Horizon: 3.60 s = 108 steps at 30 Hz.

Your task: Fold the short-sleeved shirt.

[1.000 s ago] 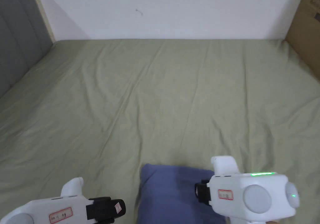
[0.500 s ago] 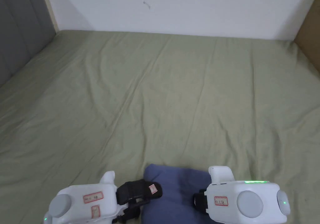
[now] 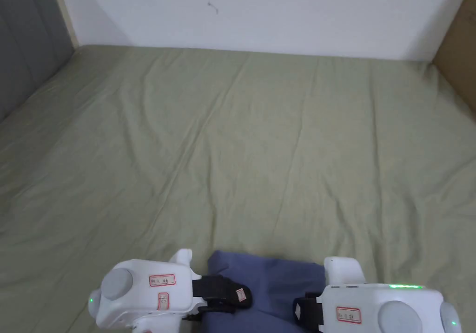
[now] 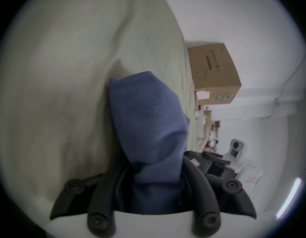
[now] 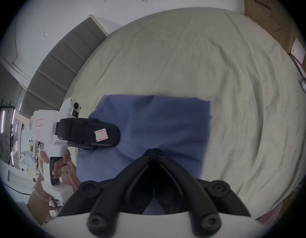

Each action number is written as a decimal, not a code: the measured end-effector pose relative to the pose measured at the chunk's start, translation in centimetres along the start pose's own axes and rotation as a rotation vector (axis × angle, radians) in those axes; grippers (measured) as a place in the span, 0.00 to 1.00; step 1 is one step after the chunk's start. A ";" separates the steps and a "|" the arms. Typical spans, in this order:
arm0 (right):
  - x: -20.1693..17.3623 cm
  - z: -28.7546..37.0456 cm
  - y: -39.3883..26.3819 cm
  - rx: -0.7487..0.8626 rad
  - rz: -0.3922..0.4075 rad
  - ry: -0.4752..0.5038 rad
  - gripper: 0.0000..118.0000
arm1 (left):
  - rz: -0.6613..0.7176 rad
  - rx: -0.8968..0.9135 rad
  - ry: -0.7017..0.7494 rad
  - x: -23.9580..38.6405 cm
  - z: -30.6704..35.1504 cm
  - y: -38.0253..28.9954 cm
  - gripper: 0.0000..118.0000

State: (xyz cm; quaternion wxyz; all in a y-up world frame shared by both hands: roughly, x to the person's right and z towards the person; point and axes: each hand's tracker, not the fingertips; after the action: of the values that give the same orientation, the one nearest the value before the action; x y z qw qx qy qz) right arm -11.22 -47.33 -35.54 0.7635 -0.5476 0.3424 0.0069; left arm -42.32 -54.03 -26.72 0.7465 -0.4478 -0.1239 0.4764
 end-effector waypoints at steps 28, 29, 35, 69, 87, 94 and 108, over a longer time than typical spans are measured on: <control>1.7 0.0 0.6 0.019 -0.074 -0.055 0.00 | -0.284 0.187 1.384 -5.7 29.2 11.8 0.81; 1.8 0.1 0.6 0.023 -0.075 -0.057 0.00 | -0.254 0.209 1.335 -4.8 29.1 11.3 0.69; 2.4 1.6 0.1 0.058 -0.086 -0.051 0.00 | -0.287 0.409 0.979 0.8 26.3 6.8 0.00; -5.4 22.5 1.0 0.905 0.185 -0.457 0.00 | -0.783 1.089 0.802 30.1 12.3 -11.5 0.00; -5.7 21.4 1.7 0.912 0.205 -0.516 0.96 | -0.759 1.108 0.769 29.3 11.9 -11.5 0.95; -5.5 21.5 1.9 0.928 0.203 -0.537 0.97 | -0.759 1.073 0.727 29.6 11.9 -11.0 0.95; -5.0 21.6 1.5 0.925 0.200 -0.546 0.97 | -0.720 1.043 0.715 30.6 11.7 -10.6 0.95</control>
State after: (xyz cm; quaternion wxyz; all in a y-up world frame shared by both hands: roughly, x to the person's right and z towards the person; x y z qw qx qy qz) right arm -4.55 -26.73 -30.58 0.9814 -0.0975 0.1498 0.0700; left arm -27.32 -24.01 -19.15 0.9682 -0.0936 0.2310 0.0229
